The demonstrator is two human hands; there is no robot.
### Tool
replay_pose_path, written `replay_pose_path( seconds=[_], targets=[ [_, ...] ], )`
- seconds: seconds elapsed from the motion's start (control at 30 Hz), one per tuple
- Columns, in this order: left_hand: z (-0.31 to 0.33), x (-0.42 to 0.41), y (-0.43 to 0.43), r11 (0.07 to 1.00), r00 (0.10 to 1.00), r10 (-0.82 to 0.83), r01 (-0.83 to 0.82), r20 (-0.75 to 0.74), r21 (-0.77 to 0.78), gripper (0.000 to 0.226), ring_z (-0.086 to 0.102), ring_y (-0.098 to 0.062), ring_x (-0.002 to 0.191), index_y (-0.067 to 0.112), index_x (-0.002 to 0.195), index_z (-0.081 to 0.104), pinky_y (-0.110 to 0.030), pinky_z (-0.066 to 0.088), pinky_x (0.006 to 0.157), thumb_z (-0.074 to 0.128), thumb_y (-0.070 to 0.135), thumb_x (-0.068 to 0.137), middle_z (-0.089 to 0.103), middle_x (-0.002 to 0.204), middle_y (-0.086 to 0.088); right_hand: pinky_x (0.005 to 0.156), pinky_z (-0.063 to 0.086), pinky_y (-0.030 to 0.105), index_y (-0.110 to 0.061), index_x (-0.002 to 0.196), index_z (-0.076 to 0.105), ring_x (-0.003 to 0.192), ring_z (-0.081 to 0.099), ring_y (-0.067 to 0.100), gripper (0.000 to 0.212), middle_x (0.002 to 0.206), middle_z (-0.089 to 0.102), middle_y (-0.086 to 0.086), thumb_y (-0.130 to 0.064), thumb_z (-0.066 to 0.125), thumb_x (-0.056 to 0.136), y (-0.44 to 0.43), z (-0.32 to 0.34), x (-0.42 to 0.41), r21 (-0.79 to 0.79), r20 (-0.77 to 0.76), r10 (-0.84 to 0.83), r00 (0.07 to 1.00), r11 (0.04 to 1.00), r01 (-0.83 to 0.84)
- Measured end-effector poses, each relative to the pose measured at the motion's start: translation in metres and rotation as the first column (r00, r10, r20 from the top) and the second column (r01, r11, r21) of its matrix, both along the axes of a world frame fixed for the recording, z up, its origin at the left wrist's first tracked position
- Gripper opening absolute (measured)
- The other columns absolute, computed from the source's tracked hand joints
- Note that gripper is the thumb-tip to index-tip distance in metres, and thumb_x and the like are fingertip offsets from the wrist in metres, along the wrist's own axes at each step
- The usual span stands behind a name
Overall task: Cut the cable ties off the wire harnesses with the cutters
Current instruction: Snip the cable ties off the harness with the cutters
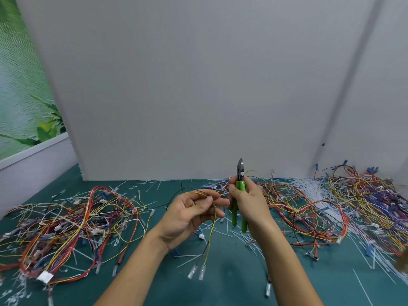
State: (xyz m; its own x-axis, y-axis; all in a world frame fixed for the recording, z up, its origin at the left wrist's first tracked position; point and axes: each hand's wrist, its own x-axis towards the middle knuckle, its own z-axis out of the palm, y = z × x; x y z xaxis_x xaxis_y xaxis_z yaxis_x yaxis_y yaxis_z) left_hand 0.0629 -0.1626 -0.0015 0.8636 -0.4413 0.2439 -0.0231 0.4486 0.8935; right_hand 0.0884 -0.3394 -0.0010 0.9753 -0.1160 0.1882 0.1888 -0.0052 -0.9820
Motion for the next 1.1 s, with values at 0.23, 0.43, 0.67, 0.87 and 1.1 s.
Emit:
replay_pose_path(
  seconds=[0.23,0.43,0.67,0.87,1.1],
  targets=[
    [-0.005,0.003,0.0,0.999,0.999,-0.042,0.042,-0.014,0.032,0.019,0.073,-0.016,0.072,0.009,0.107,0.071,-0.024,0.058,0.074,0.065,0.013,0.089,0.069,0.123,-0.022,0.057,0.054,0.029,-0.014,0.099,0.063,0.065,0.058,0.016,0.011,0.077,0.06,0.003,-0.006,0.056,0.102,-0.002,-0.001,0.002,0.001,-0.032,0.002,1.0,1.0,-0.002],
    [-0.006,0.005,0.001,0.999,0.999,-0.04,0.04,-0.008,0.032,0.02,0.07,-0.013,0.07,0.016,0.103,0.077,-0.022,0.057,0.064,0.07,0.018,0.085,0.069,0.124,-0.022,0.056,0.054,0.027,-0.015,0.1,0.064,0.062,0.058,0.014,0.012,0.074,0.06,0.006,-0.007,0.056,0.102,-0.004,-0.001,0.001,0.001,-0.067,0.024,0.997,1.0,-0.024],
    [-0.012,0.013,0.003,0.994,0.992,-0.083,0.076,0.091,0.075,0.038,0.056,-0.007,0.061,0.012,0.13,0.065,-0.018,0.05,0.066,0.07,0.02,0.094,0.063,0.133,-0.022,0.057,0.053,0.03,-0.012,0.1,0.064,0.064,0.057,0.017,0.011,0.072,0.058,0.006,-0.002,0.06,0.097,-0.005,0.003,0.0,-0.012,-0.102,0.062,0.993,0.998,-0.064],
    [-0.016,0.016,0.005,0.994,0.992,-0.086,0.079,0.096,0.08,0.041,0.058,-0.01,0.072,0.012,0.134,0.063,-0.019,0.048,0.065,0.066,0.013,0.093,0.063,0.129,-0.026,0.054,0.052,0.027,-0.006,0.103,0.064,0.061,0.055,0.016,0.009,0.07,0.057,0.005,-0.002,0.064,0.095,-0.007,0.006,-0.001,-0.012,-0.11,0.086,0.99,0.996,-0.088],
    [-0.012,0.014,0.005,0.993,0.988,-0.107,0.1,0.108,0.067,0.048,0.053,-0.006,0.056,0.003,0.144,0.046,-0.017,0.047,0.062,0.054,0.004,0.097,0.052,0.15,-0.01,0.065,0.056,0.034,-0.013,0.097,0.066,0.065,0.057,0.016,0.011,0.07,0.058,0.004,-0.006,0.058,0.1,-0.011,0.008,-0.004,-0.053,-0.131,0.165,0.978,0.984,-0.173]
  ],
)
